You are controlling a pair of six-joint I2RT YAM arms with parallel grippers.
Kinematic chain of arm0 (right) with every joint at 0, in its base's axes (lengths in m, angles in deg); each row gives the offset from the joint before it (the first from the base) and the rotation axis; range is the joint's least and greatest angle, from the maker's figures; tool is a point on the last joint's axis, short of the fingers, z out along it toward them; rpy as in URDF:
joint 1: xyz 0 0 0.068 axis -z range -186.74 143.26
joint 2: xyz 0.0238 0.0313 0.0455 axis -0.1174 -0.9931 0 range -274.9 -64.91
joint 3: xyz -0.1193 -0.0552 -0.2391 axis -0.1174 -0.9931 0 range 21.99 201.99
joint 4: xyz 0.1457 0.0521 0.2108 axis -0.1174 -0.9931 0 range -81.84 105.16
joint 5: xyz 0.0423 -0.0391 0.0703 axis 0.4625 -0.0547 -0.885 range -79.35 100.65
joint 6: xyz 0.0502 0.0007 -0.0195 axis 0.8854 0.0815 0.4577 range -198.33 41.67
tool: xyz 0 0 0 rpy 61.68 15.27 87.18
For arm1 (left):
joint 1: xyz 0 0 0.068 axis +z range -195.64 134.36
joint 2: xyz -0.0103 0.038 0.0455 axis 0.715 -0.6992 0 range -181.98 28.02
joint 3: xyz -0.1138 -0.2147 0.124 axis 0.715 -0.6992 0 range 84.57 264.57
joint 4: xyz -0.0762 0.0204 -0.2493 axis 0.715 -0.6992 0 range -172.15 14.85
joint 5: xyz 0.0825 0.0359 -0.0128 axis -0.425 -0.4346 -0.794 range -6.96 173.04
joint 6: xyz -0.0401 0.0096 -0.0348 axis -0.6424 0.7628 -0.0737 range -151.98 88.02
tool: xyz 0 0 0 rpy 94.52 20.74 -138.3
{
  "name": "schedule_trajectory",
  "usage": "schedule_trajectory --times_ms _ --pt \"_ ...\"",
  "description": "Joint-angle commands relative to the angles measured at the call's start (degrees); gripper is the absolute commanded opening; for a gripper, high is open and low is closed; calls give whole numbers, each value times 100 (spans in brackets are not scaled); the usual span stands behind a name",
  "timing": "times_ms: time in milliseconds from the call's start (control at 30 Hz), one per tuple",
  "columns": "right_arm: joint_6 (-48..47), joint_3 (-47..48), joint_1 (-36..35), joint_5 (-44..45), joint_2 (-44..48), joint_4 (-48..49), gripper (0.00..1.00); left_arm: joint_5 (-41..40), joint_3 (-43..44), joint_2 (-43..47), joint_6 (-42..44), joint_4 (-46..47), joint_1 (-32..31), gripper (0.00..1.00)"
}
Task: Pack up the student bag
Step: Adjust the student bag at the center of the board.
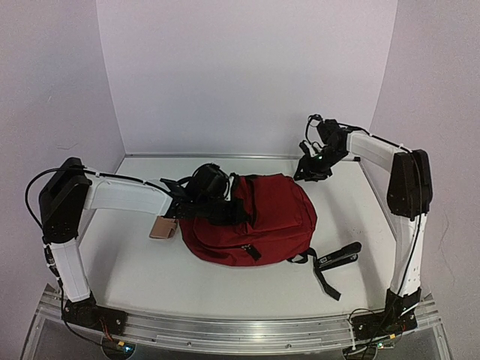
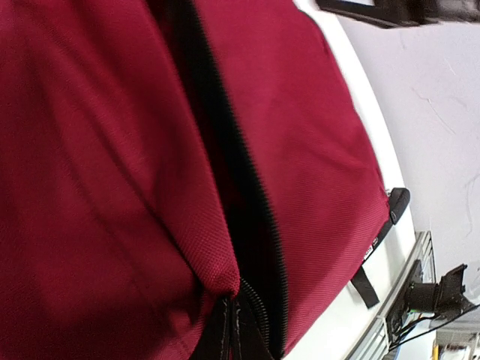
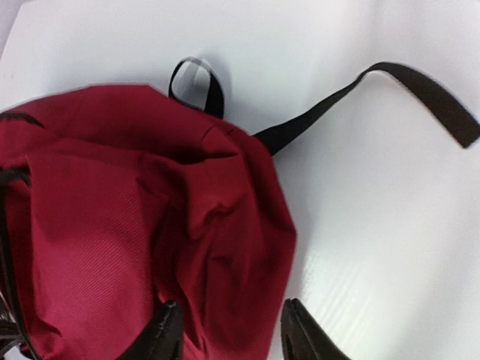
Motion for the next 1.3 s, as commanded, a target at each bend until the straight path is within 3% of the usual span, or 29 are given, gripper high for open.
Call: schedule_trajectory --times_ms 0,233,467,800,933,1100,1167,1267 --pt "45 -254 -48 62 977 241 51 -201 -239 212 -474 203 65 0" --pt "304 -474 -838 -563 1182 250 55 227 -255 -44 -529 712 82 0" --pt "437 -267 -1592 -485 781 242 55 345 -310 -14 -536 932 119 0" --pt "508 -145 -2053 -39 230 242 53 412 -265 -89 -557 921 159 0" --pt "526 -56 -2064 169 79 224 39 414 -250 -111 -569 905 167 0" --pt "470 -27 -2063 222 249 206 2 395 -323 -62 -591 898 200 0" --pt "424 -15 -2063 263 392 198 0 459 -349 -33 -585 909 249 3" --pt "371 -27 -2063 294 585 198 0 555 -504 149 -505 1093 304 20"
